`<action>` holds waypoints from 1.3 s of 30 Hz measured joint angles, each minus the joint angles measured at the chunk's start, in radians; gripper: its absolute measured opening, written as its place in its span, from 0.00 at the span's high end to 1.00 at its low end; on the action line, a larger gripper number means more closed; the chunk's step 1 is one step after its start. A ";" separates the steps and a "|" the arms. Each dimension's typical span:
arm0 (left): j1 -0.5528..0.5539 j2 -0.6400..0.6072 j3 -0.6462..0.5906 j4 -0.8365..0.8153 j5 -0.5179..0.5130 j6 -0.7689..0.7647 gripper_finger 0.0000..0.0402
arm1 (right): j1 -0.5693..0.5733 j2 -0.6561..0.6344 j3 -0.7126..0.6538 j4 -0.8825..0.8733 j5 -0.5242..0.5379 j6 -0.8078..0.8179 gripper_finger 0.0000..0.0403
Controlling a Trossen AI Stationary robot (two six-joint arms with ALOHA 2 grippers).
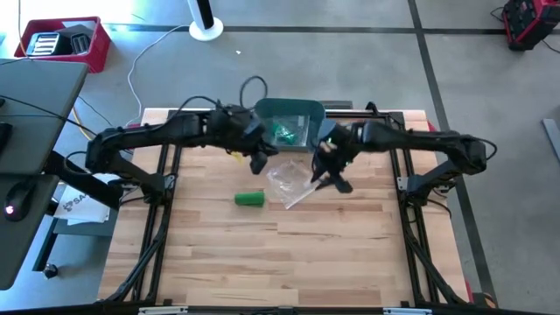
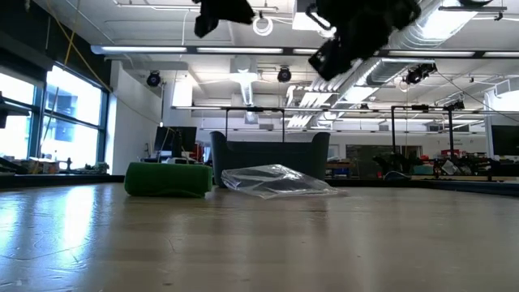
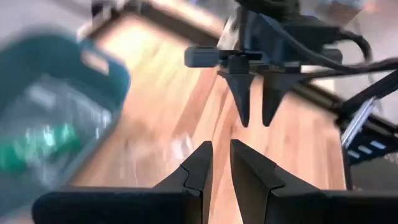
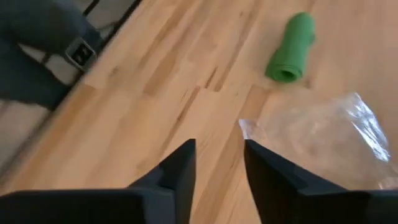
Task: Roll bandage
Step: Open the transparent zip bag
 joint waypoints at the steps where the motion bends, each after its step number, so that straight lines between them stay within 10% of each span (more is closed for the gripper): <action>1: 0.000 0.012 0.000 -0.021 0.003 -0.022 0.87 | 0.008 0.000 -0.057 0.070 -0.003 -0.024 0.68; 10: -0.001 0.103 0.000 -0.050 0.102 -0.065 0.87 | 0.067 0.100 -0.460 0.729 0.133 -0.082 0.65; 19: -0.001 0.112 0.000 -0.050 0.157 -0.066 0.87 | 0.116 0.332 -0.443 0.847 0.302 -0.163 0.67; 30: -0.026 0.089 -0.001 -0.019 0.214 -0.088 0.89 | 0.121 0.365 -0.288 0.655 0.378 -0.100 0.98; 39: -0.091 -0.067 0.000 0.112 -0.114 -0.033 0.98 | -0.023 0.213 0.067 0.254 0.164 -0.058 1.00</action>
